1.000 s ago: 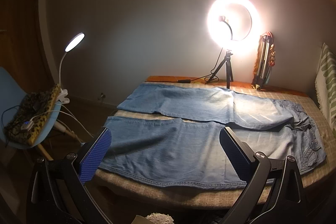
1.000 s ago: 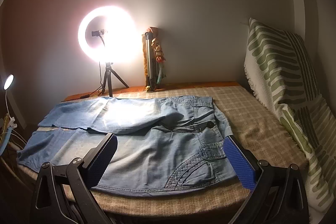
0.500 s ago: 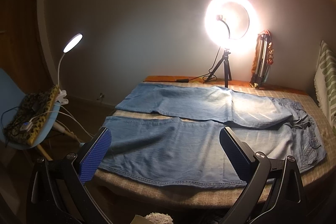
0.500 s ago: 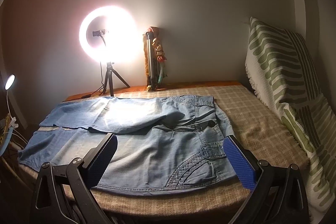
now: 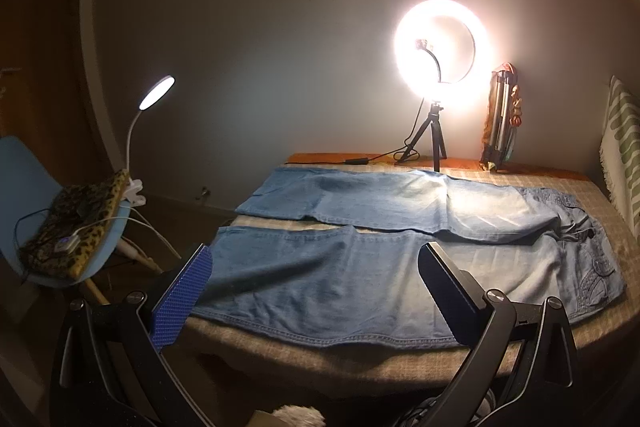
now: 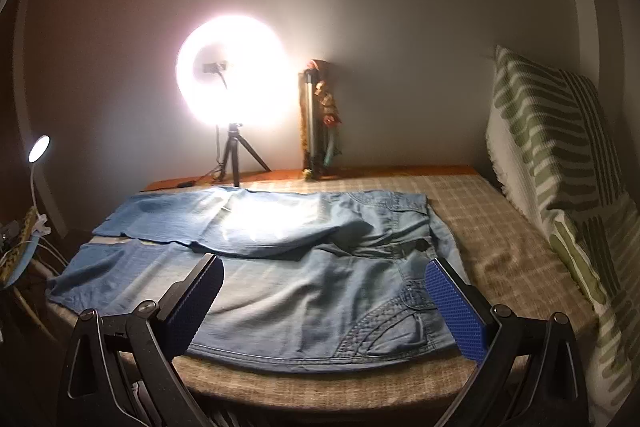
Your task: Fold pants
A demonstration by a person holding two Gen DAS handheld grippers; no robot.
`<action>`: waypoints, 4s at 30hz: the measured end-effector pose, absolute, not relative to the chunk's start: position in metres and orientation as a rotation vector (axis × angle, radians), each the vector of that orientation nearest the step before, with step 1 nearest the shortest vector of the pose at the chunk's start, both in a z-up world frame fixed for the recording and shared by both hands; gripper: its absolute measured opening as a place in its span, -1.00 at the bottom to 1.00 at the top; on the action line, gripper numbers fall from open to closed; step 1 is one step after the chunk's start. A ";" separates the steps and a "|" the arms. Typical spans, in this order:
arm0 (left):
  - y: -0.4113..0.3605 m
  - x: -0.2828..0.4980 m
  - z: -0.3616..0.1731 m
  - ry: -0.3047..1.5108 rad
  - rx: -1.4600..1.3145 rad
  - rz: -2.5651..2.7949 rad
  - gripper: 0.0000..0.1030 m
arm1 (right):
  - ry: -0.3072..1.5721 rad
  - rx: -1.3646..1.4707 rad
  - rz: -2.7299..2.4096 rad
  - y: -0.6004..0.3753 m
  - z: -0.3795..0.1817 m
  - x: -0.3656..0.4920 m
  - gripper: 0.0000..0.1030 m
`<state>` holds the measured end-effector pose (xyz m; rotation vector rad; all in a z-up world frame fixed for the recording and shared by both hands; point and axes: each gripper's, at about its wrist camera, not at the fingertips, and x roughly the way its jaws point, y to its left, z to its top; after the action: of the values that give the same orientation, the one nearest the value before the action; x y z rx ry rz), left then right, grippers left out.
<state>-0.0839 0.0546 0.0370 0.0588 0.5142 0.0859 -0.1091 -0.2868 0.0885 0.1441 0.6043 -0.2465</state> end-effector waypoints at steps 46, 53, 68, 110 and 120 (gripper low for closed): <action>0.168 0.144 -0.021 0.727 -0.036 -0.071 0.90 | 0.741 0.000 0.040 -0.273 0.056 0.153 0.94; 0.155 0.198 -0.047 0.797 -0.028 -0.057 0.90 | 0.847 -0.096 0.175 -0.276 -0.010 0.266 0.73; 0.140 0.272 -0.091 0.881 -0.051 -0.003 0.90 | 1.043 -0.119 0.358 -0.294 -0.134 0.404 0.72; 0.144 0.369 -0.106 1.041 -0.358 -0.088 0.91 | 0.909 -0.190 0.492 -0.203 -0.069 0.170 -0.95; 0.119 0.411 -0.149 1.143 -0.409 0.041 0.75 | 0.909 -0.206 0.501 -0.200 -0.075 0.168 -0.95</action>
<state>0.4112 0.1189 -0.1490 -0.4089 1.1427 0.0414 0.1676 -0.1996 -0.0745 -0.2064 0.9089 0.5008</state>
